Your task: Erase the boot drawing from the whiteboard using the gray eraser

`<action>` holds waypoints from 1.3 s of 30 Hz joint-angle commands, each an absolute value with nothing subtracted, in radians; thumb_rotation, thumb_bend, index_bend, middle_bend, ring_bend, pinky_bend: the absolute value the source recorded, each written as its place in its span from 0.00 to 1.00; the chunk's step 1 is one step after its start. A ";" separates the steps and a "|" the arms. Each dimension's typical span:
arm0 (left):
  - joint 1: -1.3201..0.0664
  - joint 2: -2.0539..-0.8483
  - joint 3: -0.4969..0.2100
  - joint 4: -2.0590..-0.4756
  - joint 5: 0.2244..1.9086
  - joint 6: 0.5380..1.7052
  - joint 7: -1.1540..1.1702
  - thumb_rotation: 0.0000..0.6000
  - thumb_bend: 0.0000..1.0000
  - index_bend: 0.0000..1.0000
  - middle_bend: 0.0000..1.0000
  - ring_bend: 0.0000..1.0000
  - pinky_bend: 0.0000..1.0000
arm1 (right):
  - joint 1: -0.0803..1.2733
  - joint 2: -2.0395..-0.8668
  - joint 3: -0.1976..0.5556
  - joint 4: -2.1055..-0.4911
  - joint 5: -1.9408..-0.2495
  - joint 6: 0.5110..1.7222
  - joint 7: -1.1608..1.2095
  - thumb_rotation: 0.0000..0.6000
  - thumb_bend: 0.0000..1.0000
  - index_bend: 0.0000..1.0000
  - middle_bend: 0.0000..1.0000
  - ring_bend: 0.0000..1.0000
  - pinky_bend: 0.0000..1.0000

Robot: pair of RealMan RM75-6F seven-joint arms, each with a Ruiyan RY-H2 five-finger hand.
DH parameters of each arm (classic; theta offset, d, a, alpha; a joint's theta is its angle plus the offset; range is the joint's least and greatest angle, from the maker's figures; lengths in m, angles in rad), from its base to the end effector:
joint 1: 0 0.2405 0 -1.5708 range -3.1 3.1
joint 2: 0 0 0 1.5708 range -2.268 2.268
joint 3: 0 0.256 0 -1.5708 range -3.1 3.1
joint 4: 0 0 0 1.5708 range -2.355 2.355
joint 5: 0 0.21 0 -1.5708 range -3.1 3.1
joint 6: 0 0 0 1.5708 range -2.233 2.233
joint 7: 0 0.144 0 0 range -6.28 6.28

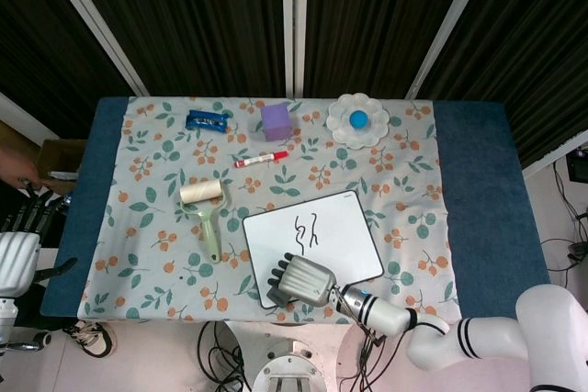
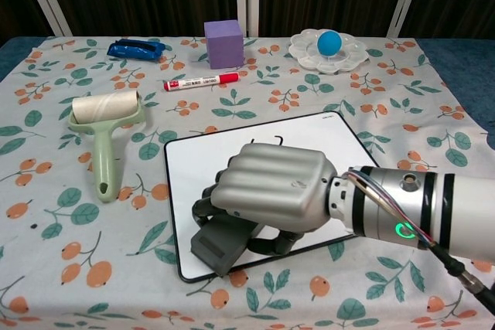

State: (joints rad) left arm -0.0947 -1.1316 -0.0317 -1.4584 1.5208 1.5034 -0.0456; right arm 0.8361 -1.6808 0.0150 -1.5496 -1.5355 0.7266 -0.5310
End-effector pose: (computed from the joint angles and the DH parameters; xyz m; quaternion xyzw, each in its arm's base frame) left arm -0.3352 0.1828 0.1702 -0.6150 -0.3509 -0.3684 0.6025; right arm -0.0796 -0.2378 -0.1028 0.9231 -0.1273 0.3121 0.1853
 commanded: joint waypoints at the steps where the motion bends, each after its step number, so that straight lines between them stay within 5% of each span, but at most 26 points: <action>1: -0.093 -1.131 -0.032 -1.454 1.520 1.504 -0.050 0.93 0.03 0.09 0.05 0.04 0.16 | 0.855 -1.706 0.039 -1.527 -1.496 0.702 -0.551 1.00 0.38 0.80 0.73 0.62 0.68; 17: -0.087 -1.126 -0.032 -1.444 1.516 1.505 -0.059 0.93 0.03 0.09 0.05 0.04 0.16 | 0.931 -1.817 0.129 -1.384 -1.354 0.681 -0.599 1.00 0.38 0.80 0.73 0.62 0.68; 39: -0.081 -1.129 -0.024 -1.468 1.536 1.516 -0.033 0.93 0.03 0.09 0.05 0.04 0.16 | 0.851 -1.590 -0.060 -1.617 -1.482 0.794 -0.573 1.00 0.38 0.80 0.73 0.62 0.68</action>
